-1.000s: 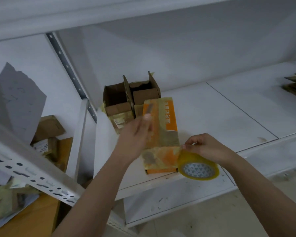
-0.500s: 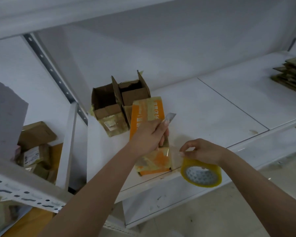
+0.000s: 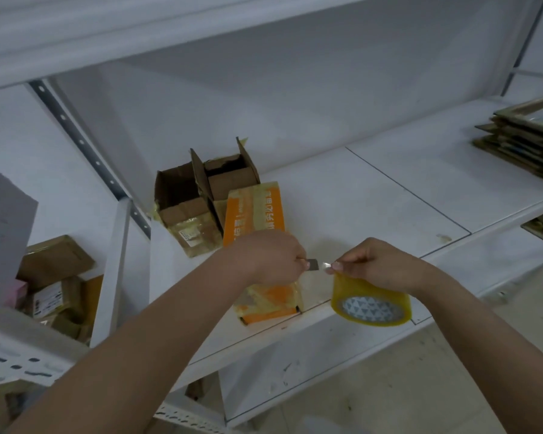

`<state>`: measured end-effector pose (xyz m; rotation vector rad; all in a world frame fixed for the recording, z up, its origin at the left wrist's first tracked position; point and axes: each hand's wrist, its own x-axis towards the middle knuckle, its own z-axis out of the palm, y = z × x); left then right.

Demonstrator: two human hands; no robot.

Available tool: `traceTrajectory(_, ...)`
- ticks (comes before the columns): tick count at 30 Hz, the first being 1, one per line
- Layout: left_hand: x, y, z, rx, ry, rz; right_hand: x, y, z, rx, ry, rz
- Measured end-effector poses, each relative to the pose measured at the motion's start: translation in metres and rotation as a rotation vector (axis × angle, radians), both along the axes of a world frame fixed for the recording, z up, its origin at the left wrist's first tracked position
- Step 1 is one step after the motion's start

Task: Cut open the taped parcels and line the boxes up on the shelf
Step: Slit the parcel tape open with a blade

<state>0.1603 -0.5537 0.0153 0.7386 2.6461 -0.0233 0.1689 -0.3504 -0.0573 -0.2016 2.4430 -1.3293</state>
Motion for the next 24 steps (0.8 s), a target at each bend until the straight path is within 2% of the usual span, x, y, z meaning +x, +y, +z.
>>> traceTrajectory(4, 0.005, 0.021, -0.007, -0.319, 0.187, -0.042, 0.007, -0.009, 0.010, 0.129, 0.076, -0.003)
traceTrajectory(6, 0.007, 0.023, -0.008, -0.349, 0.236, -0.070, 0.008, -0.010, 0.011, 0.117, 0.060, -0.011)
traceTrajectory(9, 0.002, 0.000, 0.003, -0.108, 0.023, -0.027, 0.009, -0.007, 0.008, 0.012, -0.011, -0.044)
traceTrajectory(11, -0.003, -0.021, 0.011, 0.194, -0.152, 0.092, 0.009, -0.007, 0.002, -0.050, -0.042, -0.051)
traceTrajectory(12, -0.005, -0.026, 0.009, 0.332, -0.160, 0.167, 0.009, -0.008, -0.001, -0.074, -0.054, -0.054)
traceTrajectory(14, -0.006, -0.026, -0.004, 0.456, 0.008, 0.277, 0.007, -0.011, -0.008, -0.104, -0.077, -0.055)
traceTrajectory(18, 0.002, -0.006, -0.037, 0.296, 0.336, 0.362, 0.001, -0.012, -0.025, -0.115, -0.140, -0.073)
traceTrajectory(22, 0.002, -0.002, -0.036, 0.174, 0.368, 0.400, 0.002, 0.001, -0.049, 0.104, -0.199, -0.093)
traceTrajectory(24, 0.003, 0.006, -0.035, 0.065, 0.388, 0.400, -0.001, 0.007, -0.051, 0.087, -0.184, -0.165)
